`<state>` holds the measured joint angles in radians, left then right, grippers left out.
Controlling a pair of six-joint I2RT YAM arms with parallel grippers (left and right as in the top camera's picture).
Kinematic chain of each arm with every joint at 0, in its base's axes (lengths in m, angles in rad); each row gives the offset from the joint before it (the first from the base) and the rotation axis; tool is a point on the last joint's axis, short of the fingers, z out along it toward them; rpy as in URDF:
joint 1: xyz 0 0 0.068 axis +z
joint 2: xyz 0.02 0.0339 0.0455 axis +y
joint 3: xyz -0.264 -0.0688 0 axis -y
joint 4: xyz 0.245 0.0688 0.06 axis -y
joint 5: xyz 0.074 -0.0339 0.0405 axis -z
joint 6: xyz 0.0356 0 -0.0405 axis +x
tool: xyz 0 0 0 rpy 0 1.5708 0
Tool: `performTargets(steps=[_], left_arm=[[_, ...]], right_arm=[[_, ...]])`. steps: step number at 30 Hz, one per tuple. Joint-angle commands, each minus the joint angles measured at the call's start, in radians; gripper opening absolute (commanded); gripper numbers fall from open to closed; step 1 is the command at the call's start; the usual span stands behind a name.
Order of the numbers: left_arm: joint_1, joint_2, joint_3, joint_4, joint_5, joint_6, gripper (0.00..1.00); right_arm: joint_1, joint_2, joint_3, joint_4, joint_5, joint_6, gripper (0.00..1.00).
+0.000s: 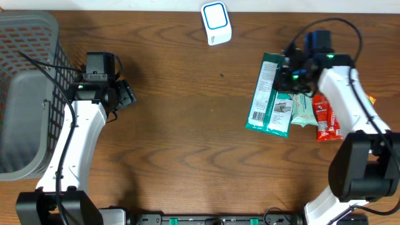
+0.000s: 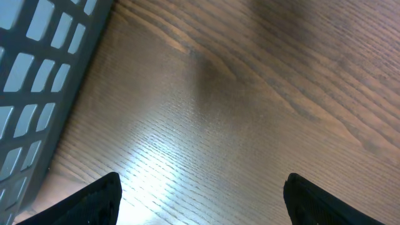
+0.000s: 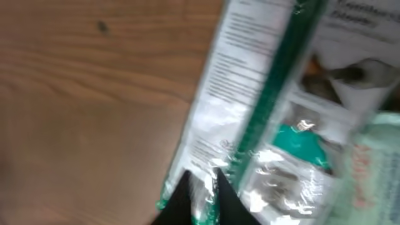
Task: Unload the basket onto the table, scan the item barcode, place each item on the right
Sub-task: 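Adjust the gloves pack flat on the table and open the right gripper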
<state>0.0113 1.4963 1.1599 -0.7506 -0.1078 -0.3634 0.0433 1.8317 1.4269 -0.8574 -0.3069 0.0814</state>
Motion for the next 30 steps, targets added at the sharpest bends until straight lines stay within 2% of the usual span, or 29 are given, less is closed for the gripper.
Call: performTargets(steps=[1,9,18,24,30], left_arm=[[-0.001,-0.009,0.012,0.0,-0.01,-0.005,0.84],[-0.001,-0.009,0.012,0.0,-0.01,-0.005,0.83],[-0.001,-0.009,0.012,0.0,-0.01,-0.005,0.84],[-0.001,-0.009,0.012,0.0,-0.01,-0.005,0.84],[-0.001,-0.009,0.012,0.0,-0.01,-0.005,0.84]], right_arm=[[0.094,-0.006,-0.064,0.057,0.108,0.115,0.01],[0.248,-0.006,-0.266,0.275,0.28,0.124,0.01],[0.243,-0.006,-0.284,0.171,0.522,0.122,0.01],[0.219,-0.006,-0.272,0.161,0.523,0.067,0.02],[0.218,-0.006,-0.261,0.178,0.377,0.067,0.01]])
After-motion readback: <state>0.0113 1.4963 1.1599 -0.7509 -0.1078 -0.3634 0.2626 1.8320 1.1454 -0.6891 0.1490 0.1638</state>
